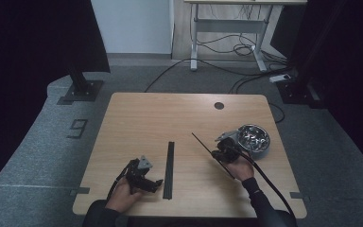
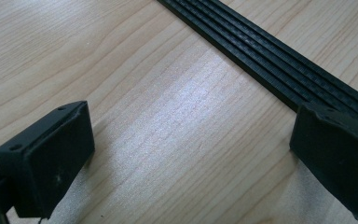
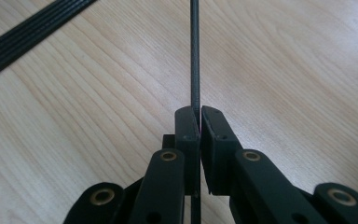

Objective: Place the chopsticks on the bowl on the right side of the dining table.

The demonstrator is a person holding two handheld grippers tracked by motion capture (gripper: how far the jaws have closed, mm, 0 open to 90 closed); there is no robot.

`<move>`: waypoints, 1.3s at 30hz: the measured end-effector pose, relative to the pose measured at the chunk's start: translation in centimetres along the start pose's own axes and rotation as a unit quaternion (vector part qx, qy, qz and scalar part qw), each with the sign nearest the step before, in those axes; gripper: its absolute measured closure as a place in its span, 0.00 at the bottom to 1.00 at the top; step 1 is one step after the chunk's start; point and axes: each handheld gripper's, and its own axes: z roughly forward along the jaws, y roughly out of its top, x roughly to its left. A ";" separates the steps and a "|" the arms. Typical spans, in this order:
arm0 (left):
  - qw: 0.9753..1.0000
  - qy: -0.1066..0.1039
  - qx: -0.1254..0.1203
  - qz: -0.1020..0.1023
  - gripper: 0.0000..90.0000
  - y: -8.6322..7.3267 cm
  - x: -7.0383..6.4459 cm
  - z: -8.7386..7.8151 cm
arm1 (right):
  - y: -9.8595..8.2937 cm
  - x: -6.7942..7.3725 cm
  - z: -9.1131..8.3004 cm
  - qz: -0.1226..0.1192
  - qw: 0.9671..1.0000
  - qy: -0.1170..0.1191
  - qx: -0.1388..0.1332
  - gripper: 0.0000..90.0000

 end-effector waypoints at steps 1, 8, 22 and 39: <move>1.000 0.000 0.000 0.000 0.00 0.0 0.0 0.0 | 0.1 0.0 -0.4 0.001 1.000 -0.002 -0.003 0.95; 1.000 0.000 0.000 0.000 0.00 0.0 0.0 0.0 | 0.3 -0.1 -1.7 0.003 1.000 -0.004 -0.010 0.95; 1.000 0.000 0.000 0.000 0.00 0.0 0.0 0.0 | 0.5 -0.7 -4.8 0.009 1.000 -0.014 -0.026 0.95; 1.000 0.000 0.000 -0.001 0.00 0.0 0.0 0.0 | 0.2 -1.9 -9.2 0.021 0.999 -0.026 -0.038 0.95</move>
